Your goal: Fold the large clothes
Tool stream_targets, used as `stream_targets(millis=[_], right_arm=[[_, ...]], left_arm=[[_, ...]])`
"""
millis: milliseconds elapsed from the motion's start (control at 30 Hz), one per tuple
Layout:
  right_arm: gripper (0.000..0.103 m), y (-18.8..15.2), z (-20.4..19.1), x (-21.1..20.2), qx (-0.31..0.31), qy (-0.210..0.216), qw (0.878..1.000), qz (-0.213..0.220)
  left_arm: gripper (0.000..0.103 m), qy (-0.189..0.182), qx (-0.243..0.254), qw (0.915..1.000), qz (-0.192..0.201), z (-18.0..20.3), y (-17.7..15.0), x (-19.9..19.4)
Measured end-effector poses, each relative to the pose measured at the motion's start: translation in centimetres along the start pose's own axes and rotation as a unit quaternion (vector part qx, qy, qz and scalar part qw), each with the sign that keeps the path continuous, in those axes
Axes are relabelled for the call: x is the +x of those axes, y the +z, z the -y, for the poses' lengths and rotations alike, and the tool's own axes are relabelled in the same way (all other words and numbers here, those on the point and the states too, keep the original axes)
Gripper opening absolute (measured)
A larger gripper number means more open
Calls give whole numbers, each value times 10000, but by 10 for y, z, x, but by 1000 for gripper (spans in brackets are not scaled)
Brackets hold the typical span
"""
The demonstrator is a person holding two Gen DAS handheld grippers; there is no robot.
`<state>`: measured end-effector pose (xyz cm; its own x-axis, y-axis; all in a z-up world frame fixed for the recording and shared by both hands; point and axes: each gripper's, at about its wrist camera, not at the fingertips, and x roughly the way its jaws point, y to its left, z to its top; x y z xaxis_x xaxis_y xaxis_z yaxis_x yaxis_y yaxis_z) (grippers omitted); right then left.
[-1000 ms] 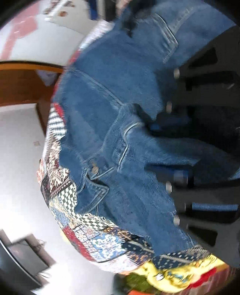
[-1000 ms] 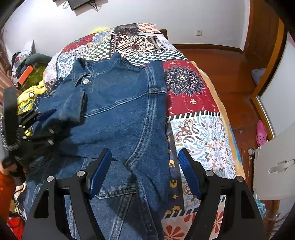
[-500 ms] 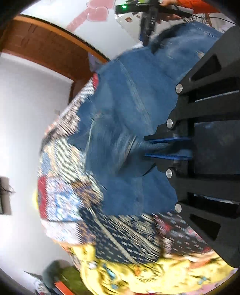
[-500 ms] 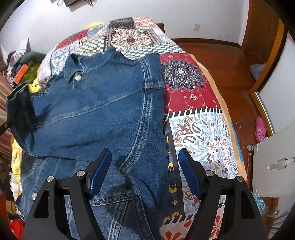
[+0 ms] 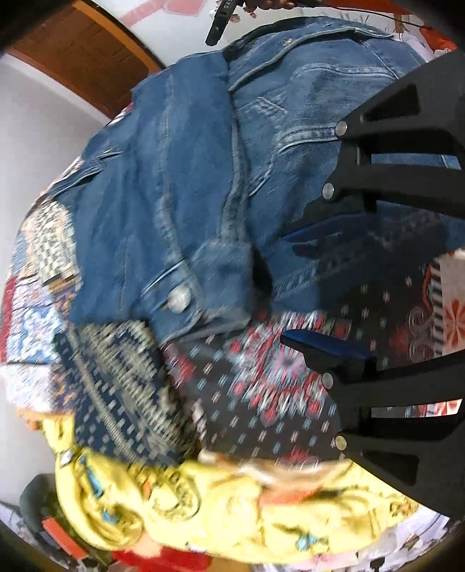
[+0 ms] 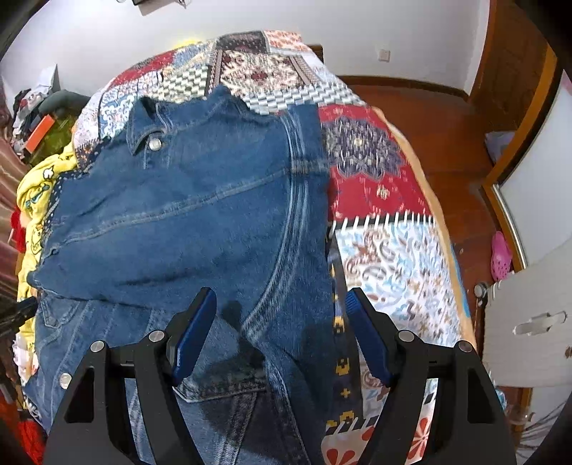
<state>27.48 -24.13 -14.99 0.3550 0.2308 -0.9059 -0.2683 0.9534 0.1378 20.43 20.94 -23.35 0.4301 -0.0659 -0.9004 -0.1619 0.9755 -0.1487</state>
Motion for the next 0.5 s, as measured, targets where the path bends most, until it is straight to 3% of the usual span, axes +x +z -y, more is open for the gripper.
stream_targets(millis=[167, 267, 500], right_arm=[[72, 21, -1, -14, -10, 14, 9994, 357], [72, 36, -1, -16, 29, 55, 9986, 530], [75, 74, 3, 9, 118, 30, 9981, 608]], left_arm=[[62, 116, -87, 9982, 585, -17, 36, -31], [65, 101, -111, 9971, 746, -25, 67, -32], [65, -190, -460, 9976, 488, -36, 129, 29]])
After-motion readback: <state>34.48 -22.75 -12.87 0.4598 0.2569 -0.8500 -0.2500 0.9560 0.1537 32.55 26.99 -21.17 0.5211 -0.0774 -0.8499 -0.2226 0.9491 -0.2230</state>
